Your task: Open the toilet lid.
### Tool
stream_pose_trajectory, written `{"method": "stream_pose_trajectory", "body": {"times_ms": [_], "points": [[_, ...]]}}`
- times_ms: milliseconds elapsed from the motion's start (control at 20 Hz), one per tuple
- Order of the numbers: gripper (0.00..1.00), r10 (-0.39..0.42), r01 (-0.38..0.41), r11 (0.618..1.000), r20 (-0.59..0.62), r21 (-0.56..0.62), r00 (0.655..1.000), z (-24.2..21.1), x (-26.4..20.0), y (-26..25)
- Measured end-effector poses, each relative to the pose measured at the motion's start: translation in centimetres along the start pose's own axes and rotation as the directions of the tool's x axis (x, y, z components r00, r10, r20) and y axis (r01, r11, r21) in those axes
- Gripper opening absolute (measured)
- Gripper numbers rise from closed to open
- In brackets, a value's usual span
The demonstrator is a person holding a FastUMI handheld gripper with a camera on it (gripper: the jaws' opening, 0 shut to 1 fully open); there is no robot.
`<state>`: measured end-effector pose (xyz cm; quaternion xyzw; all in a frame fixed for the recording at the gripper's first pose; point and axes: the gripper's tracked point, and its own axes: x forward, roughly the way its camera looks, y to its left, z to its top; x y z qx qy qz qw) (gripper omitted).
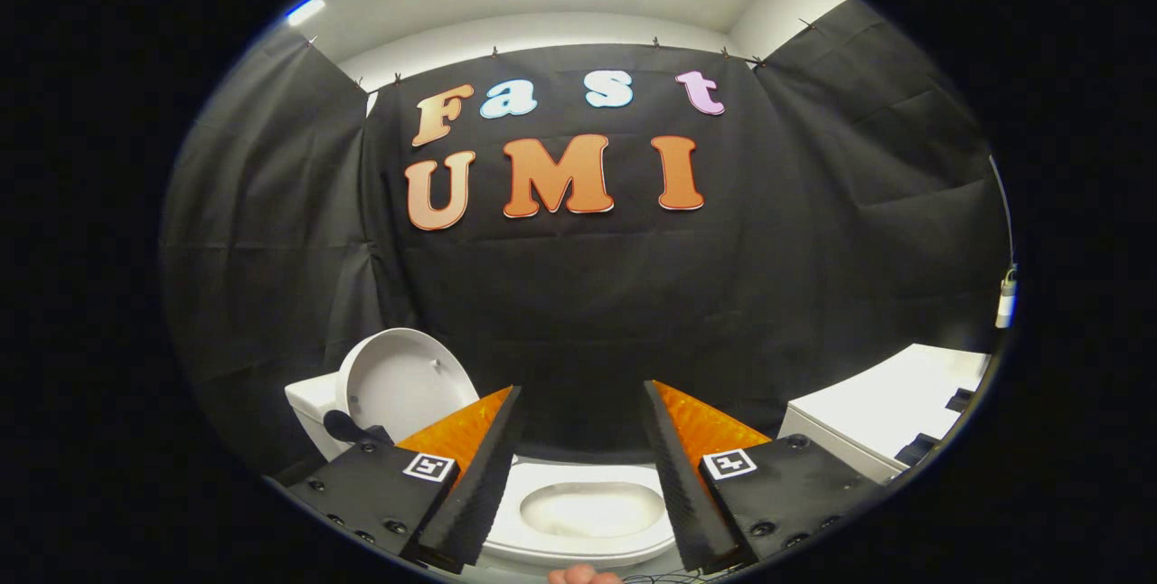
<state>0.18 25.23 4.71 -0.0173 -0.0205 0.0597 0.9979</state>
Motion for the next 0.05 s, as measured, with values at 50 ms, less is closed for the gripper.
{"method": "stream_pose_trajectory", "body": {"times_ms": [50], "points": [[0.85,0.0,0.0,1.0,0.001,-0.004,1.0,0.08,0.02,-0.02]]}}
